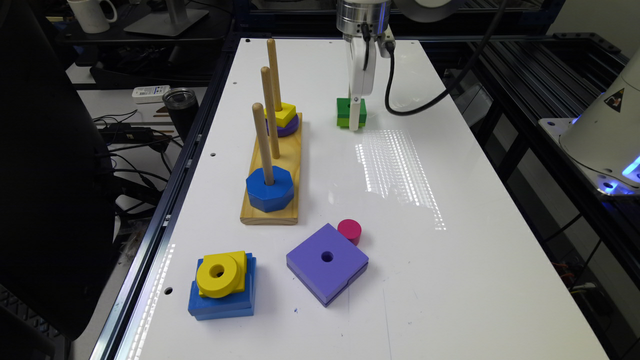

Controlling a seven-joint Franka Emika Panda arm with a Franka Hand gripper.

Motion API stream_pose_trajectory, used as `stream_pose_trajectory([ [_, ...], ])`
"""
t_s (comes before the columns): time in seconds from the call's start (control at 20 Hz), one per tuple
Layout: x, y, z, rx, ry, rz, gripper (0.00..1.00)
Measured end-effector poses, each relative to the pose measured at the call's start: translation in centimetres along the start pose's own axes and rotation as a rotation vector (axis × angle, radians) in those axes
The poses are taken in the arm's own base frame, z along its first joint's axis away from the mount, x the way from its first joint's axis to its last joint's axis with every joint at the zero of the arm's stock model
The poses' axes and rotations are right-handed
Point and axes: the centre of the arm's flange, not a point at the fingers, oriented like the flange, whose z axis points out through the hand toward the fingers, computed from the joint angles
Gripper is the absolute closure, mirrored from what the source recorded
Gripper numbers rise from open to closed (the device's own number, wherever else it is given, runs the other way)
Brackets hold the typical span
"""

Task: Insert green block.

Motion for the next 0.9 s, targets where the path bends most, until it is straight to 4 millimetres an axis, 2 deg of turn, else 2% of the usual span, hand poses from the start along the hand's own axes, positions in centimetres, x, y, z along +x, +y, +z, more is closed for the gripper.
stream_pose_trajectory([
  [0.9,-0.4,0.2,-9.8,-0.003,0.01,0.0,1.0],
])
